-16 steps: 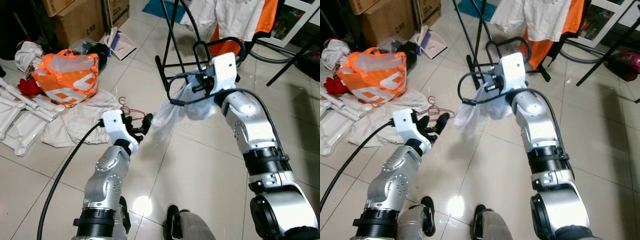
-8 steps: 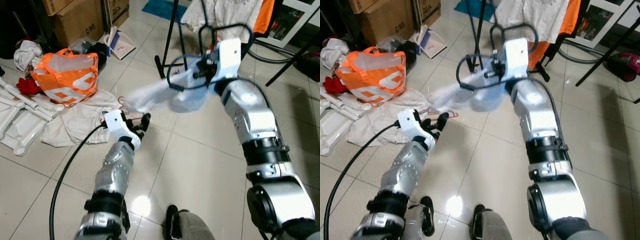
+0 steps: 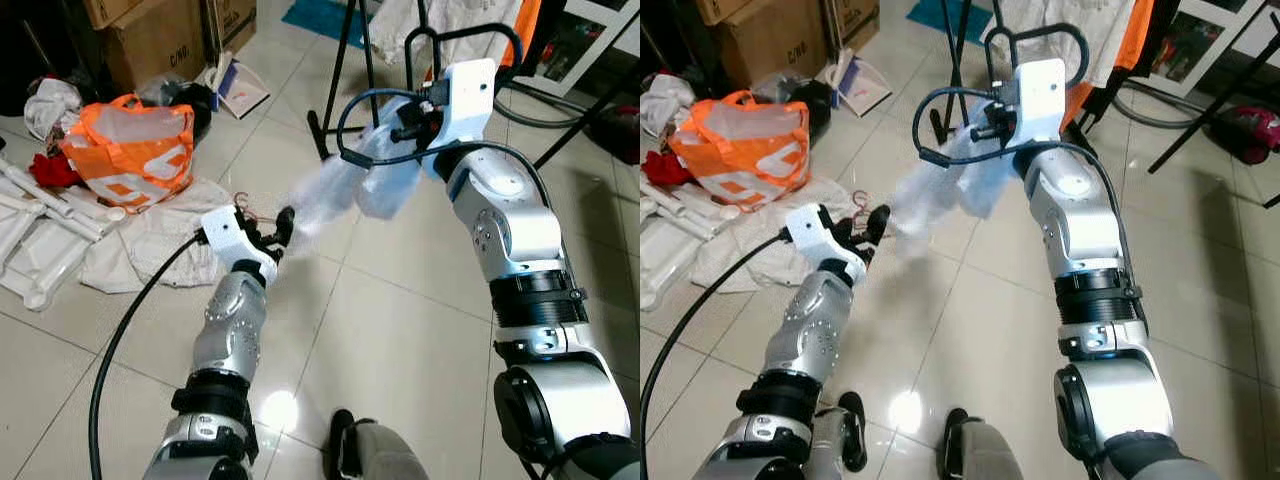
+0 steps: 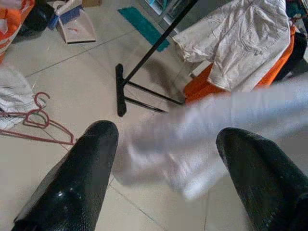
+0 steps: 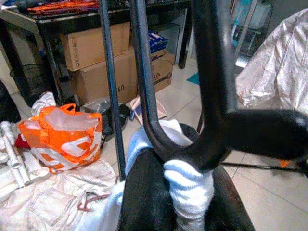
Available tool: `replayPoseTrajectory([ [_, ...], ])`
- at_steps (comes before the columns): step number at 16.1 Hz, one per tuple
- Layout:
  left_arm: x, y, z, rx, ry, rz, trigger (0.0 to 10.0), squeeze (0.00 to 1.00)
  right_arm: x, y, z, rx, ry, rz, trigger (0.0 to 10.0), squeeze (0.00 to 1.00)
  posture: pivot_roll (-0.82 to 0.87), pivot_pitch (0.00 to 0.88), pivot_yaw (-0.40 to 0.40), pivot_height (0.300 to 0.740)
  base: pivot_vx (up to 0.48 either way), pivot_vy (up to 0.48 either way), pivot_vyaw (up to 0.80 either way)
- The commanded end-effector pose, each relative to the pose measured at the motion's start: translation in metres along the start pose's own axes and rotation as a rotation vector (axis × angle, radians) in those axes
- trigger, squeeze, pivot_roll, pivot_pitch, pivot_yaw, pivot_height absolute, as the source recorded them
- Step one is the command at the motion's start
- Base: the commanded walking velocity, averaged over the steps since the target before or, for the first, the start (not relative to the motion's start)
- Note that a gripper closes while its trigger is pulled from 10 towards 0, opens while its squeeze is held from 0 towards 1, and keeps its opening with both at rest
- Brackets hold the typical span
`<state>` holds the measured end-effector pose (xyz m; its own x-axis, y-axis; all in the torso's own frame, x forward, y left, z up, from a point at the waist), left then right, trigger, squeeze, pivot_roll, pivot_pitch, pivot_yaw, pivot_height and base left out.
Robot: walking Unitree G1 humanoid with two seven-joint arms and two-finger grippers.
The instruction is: Hang hanger
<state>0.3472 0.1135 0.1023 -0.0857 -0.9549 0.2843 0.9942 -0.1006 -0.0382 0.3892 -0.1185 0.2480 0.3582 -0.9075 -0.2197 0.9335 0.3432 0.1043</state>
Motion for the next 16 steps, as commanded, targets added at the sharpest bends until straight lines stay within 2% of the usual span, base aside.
replayPoseTrajectory([
  [1, -0.002, 0.001, -0.011, -0.039, -0.038, 0.029, 10.0, 0.0, 0.001, -0.004, 0.019, 0.064, 0.0, 0.0, 0.0, 0.0, -0.13, 0.226, -0.158, 0.74, 0.0, 0.0, 0.0],
  [3, -0.006, 0.005, -0.021, -0.084, -0.113, 0.07, 10.0, 0.0, -0.003, -0.004, 0.021, 0.067, 0.005, 0.011, 0.0, 0.0, -0.13, 0.226, -0.161, 0.74, 0.0, 0.0, 0.0],
  [5, -0.001, 0.008, -0.02, -0.088, -0.136, 0.062, 10.0, 0.0, -0.004, -0.004, 0.022, 0.071, 0.003, 0.012, 0.0, 0.0, -0.15, 0.224, -0.161, 0.74, 0.0, 0.0, 0.0],
  [7, 0.013, 0.01, -0.019, -0.08, -0.139, 0.019, 10.0, 0.0, -0.006, -0.004, 0.023, 0.079, 0.002, 0.006, 0.0, 0.0, -0.15, 0.224, -0.159, 0.74, 0.0, 0.0, 0.0],
  [11, 0.042, 0.012, -0.018, -0.076, -0.204, -0.055, 10.0, 0.0, -0.01, -0.004, 0.022, 0.083, -0.002, 0.002, 0.0, 0.0, -0.16, 0.23, -0.164, 0.74, 0.0, 0.0, 0.0],
  [12, 0.046, 0.012, -0.017, -0.071, -0.206, -0.058, 10.0, 0.0, -0.011, -0.004, 0.022, 0.083, -0.001, 0.002, 0.0, 0.0, -0.15, 0.232, -0.166, 0.74, 0.0, 0.0, 0.0],
  [14, 0.039, 0.012, -0.016, -0.056, -0.19, -0.027, 10.0, 0.0, -0.015, -0.004, 0.023, 0.084, 0.003, 0.012, 0.0, 0.0, -0.16, 0.234, -0.167, 0.74, 0.0, 0.0, 0.0],
  [16, 0.031, 0.014, -0.002, -0.003, -0.16, -0.017, 10.0, 0.0, -0.016, -0.005, 0.023, 0.083, -0.011, 0.025, 0.0, 0.0, -0.16, 0.231, -0.172, 0.74, 0.0, 0.0, 0.0],
])
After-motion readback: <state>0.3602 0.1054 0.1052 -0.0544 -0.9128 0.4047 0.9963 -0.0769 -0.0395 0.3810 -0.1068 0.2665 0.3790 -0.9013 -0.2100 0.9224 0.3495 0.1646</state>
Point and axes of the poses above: a point about 5 cm out from each wrist's last joint towards the gripper, its own y axis pointing out of the wrist towards the gripper, its own z axis along the axis of the wrist's last joint, x = y × z, the point moved 1 cm from there along y, pointing out of the wrist towards the gripper, and after that the axes turned 13 degrees about y, right-handed, at the moved point
